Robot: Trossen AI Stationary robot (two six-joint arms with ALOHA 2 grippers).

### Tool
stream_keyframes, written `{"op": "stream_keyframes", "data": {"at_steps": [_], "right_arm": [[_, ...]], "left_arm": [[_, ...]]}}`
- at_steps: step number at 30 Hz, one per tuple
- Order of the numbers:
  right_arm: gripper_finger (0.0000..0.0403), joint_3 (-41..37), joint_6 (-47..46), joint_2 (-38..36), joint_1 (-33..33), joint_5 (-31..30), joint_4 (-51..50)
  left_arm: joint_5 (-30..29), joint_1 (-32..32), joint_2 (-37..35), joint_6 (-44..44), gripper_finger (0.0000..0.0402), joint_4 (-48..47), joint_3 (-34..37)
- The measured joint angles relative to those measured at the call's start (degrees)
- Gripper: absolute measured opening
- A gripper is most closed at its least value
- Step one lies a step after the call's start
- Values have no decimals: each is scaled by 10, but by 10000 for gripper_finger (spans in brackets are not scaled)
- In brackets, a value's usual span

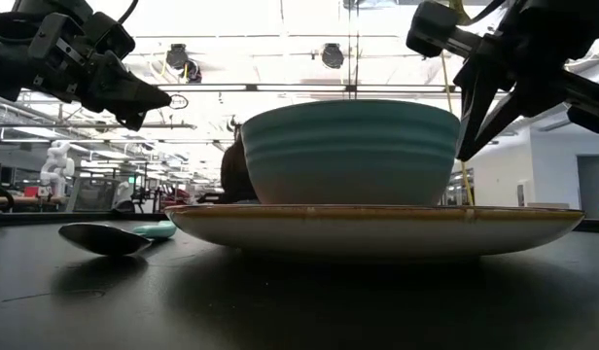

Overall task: Set table place
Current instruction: Put the light green spoon into the green bowl

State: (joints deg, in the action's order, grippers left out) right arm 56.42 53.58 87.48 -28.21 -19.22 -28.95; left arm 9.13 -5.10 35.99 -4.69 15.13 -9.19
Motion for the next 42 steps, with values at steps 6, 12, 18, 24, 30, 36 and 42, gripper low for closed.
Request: {"op": "stream_keyframes", "data": {"at_steps": [6, 12, 18, 24, 30, 36, 42], "right_arm": [[0, 0, -11, -8, 0, -9, -2], [0, -1, -69, -102, -1, -17, 4], [0, -17, -115, -216, 20, 5, 45], [0, -93, -200, -339, 82, 42, 176], [0, -148, -352, -453, 127, 84, 225], [0, -214, -455, -537, 143, 126, 229], [0, -308, -499, -596, 143, 127, 301]], "left_arm": [[0, 0, 0, -1, 26, 0, 0], [0, 0, 0, 2, 26, 0, 0], [0, 0, 0, 9, 26, 0, 0], [0, 0, 0, 9, 26, 0, 0], [0, 0, 0, 9, 26, 0, 0], [0, 0, 0, 12, 26, -1, 0], [0, 0, 0, 14, 26, -1, 0]]}}
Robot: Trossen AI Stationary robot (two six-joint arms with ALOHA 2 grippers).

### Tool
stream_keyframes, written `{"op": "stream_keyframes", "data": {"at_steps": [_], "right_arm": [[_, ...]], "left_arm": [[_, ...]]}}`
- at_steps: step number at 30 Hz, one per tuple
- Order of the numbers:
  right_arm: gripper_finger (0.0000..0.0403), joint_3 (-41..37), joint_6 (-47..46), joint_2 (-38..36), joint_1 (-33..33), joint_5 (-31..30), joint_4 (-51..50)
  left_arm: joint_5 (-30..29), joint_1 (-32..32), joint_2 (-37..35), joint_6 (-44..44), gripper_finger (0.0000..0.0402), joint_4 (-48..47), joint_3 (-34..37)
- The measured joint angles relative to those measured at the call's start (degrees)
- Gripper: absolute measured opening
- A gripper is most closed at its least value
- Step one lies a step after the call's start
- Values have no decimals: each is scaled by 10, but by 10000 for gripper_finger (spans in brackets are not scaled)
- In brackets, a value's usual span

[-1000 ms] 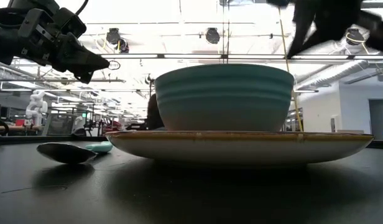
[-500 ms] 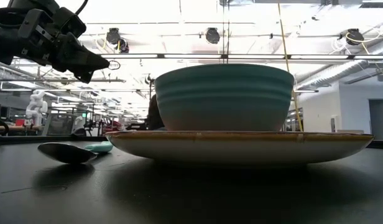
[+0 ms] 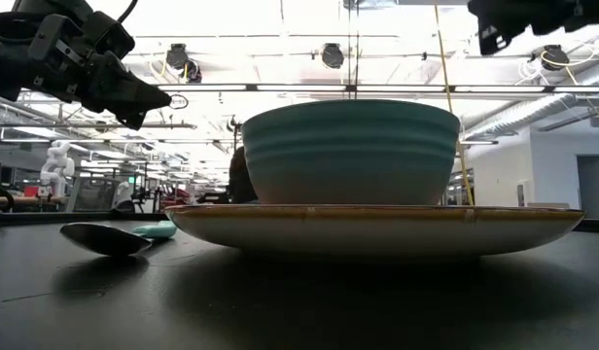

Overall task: Set table place
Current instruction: Put the light green spoon into the green bowl

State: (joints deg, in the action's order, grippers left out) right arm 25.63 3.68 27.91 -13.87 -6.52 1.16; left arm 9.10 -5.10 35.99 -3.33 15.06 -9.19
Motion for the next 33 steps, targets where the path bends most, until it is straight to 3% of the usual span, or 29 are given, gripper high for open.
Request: {"op": "stream_keyframes", "data": {"at_steps": [8, 22, 27, 33], "right_arm": [[0, -113, 18, -43, 0, 15, 146], [0, -118, 16, -52, 1, 21, 149], [0, -115, -2, -95, 4, -45, 136], [0, -114, 21, -141, 16, -78, 83]], "left_arm": [[0, 0, 0, 0, 26, -2, 0], [0, 0, 0, 1, 26, -3, 0], [0, 0, 0, 0, 26, -3, 0], [0, 0, 0, 2, 26, -3, 0]]}}
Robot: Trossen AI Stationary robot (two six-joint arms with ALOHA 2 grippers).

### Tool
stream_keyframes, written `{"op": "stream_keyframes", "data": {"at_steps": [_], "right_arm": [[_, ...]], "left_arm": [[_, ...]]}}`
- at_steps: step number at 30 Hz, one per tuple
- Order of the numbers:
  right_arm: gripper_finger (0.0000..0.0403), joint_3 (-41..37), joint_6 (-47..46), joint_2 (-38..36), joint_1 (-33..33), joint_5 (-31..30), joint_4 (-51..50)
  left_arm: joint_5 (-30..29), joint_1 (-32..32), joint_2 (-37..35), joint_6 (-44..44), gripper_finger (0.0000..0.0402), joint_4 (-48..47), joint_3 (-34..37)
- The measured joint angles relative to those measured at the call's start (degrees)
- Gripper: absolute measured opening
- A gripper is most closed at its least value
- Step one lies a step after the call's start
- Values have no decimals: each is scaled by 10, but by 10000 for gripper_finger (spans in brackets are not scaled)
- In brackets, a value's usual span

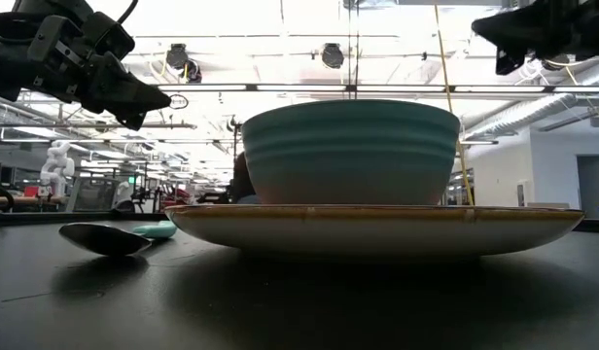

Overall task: Set table place
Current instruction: Put the light green spoon into the green bowl

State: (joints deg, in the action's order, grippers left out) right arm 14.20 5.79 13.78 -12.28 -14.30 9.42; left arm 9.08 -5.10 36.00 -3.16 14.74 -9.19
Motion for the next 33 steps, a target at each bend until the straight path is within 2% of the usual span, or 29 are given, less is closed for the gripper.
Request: {"op": "stream_keyframes", "data": {"at_steps": [3, 8, 12, 33], "right_arm": [[0, -2, -7, -13, 13, -23, -24], [0, -34, 1, -33, 19, -5, -17], [0, -72, 8, -44, 19, -6, 31], [0, -121, -7, -50, 40, -6, 25]], "left_arm": [[0, 0, 0, 1, 26, 0, 0], [0, 0, 0, 1, 26, 0, 0], [-1, 0, 0, 1, 26, 0, 0], [-4, 0, 0, 19, 26, 4, 0]]}}
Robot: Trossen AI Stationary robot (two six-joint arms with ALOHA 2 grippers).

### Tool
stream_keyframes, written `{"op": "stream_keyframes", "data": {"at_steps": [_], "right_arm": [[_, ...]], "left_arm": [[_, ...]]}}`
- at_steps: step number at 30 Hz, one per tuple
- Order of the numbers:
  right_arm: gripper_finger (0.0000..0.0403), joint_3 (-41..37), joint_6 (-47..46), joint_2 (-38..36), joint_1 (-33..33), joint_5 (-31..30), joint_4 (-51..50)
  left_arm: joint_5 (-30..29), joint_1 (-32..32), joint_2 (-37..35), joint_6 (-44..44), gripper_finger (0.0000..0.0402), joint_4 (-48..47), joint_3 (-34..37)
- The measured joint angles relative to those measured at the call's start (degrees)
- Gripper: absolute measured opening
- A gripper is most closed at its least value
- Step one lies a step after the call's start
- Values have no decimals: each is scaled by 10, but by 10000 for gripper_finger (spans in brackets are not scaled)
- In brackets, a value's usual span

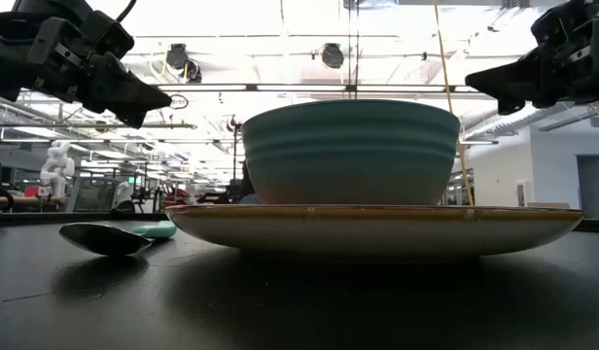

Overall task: Set table place
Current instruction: Put the light green spoon into the green bowl

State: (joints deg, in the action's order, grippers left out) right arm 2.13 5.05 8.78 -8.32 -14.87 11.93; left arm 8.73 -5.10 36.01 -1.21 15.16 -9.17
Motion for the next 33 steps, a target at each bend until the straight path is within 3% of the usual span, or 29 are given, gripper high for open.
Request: {"op": "stream_keyframes", "data": {"at_steps": [7, 14, 20, 27, 33], "right_arm": [[0, -1, -5, 0, 1, 0, 1], [0, -2, -12, 0, 1, 0, 0], [0, -2, -12, 0, 2, 1, -2], [0, -2, -12, 0, 2, 1, -2], [0, -2, -12, 0, 2, 1, -2]], "left_arm": [[1, 7, 0, 22, 26, -3, -50], [-29, 3, 0, 25, 26, -104, -164], [-17, 3, 7, 58, 26, -227, -232], [65, 14, 68, 61, 26, -291, -249], [91, 47, 153, 66, 26, -292, -249]]}}
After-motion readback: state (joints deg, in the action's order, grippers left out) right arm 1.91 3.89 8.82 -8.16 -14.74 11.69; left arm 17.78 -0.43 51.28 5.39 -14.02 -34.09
